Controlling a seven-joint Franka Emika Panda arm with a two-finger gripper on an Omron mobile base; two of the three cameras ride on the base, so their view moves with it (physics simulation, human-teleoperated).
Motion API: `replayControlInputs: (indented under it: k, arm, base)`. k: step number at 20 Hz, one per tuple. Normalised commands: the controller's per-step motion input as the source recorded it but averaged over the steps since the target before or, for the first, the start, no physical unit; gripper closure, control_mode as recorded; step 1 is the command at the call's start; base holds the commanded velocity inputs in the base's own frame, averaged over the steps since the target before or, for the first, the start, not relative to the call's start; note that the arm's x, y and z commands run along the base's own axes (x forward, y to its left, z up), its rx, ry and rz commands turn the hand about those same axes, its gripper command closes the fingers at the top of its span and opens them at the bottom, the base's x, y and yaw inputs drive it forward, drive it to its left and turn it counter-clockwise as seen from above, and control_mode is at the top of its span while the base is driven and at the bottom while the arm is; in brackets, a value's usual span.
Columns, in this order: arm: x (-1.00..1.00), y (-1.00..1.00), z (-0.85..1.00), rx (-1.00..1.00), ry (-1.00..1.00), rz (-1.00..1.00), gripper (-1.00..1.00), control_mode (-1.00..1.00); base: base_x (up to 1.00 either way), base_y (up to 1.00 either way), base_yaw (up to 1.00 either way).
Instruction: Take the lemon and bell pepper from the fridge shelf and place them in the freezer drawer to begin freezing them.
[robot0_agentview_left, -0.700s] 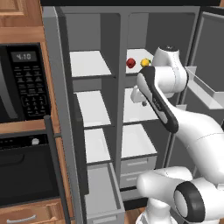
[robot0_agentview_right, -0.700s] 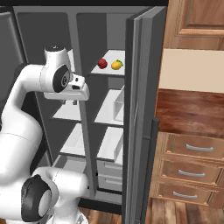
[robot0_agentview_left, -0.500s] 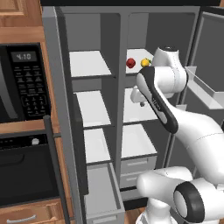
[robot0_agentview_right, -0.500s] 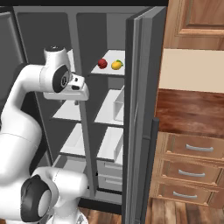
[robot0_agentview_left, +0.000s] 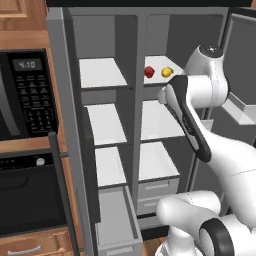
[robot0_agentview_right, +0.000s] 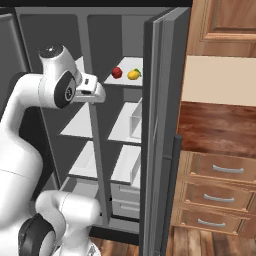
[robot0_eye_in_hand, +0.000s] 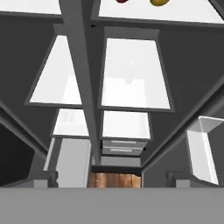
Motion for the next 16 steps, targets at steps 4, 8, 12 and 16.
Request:
replayControlInputs:
  k: [4, 8, 12, 16]
  arm:
    - [0.3, -0.44, 0.31, 0.01, -0.02, -0.26, -1.0, -1.0]
    - [0.49, -0.38, 0.18, 0.08, -0.02, -0.32, -1.0, -1.0]
    - [0.44, -0.14, 0.22, 0.09, -0.06, -0.24, -1.0, -1.0]
    - [0.36, -0.04, 0.13, 0.06, -0.13, -0.15, -1.0, -1.0]
  base:
    - [0.0, 0.0, 0.0]
    - [0.0, 0.0, 0.0]
    - [0.0, 0.0, 0.0]
    - [0.0, 0.0, 0.0]
